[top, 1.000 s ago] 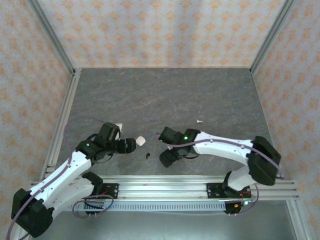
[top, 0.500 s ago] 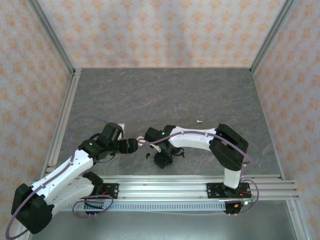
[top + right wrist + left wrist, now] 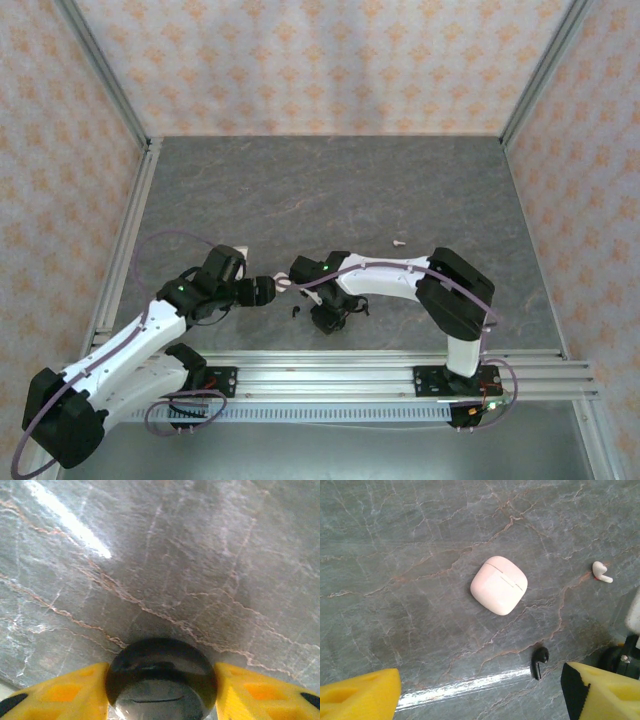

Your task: Insert the wireless bluetooth earbuds into the charging case

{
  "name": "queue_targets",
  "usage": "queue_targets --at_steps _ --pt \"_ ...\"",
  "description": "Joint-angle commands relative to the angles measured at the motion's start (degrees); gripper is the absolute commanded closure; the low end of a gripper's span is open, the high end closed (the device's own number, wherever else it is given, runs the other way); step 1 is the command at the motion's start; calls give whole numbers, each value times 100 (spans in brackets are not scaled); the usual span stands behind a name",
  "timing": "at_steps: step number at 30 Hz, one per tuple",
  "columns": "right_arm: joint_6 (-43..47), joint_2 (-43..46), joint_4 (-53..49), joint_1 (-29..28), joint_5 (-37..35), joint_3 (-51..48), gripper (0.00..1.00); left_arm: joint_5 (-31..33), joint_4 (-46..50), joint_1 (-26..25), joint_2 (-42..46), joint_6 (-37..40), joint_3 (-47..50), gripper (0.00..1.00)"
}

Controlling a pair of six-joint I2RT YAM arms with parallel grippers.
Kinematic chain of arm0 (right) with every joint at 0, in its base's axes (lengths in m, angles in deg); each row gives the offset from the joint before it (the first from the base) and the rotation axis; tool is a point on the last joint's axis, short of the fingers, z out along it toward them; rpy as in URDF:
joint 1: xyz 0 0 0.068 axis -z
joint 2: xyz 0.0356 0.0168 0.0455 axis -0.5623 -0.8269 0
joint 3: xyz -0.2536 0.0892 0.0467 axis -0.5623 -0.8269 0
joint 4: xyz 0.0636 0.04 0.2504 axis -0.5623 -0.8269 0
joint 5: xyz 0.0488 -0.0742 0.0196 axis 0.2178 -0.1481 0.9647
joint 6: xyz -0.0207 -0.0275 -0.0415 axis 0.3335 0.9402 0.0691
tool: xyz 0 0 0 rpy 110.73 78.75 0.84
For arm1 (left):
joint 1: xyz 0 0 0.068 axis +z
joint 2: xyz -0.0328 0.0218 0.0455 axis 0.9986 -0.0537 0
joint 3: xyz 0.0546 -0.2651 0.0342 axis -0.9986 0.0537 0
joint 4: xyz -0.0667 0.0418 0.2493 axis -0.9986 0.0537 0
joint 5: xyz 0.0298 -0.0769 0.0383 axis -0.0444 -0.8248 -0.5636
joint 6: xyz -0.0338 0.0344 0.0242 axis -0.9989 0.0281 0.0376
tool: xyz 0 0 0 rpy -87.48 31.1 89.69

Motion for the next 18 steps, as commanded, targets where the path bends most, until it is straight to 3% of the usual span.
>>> queue_targets --at_steps 1,8,11,15,18 --pt "-567 136 144 40 -268 -216 51 140 -113 -49 333 162 29 15" --pt "-1946 1115 880 429 166 -719 55 -315 -366 -50 1186 510 187 14" --pt "-2633 1855 1087 621 -25 -859 54 -374 -626 -50 1422 516 186 20" --pt "-3387 2821 1261 917 -360 -1033 54 -595 -1386 -74 1351 431 170 23" --pt "-3795 3504 1470 1131 -369 -1164 55 -618 -2075 -379 1169 442 80 24"
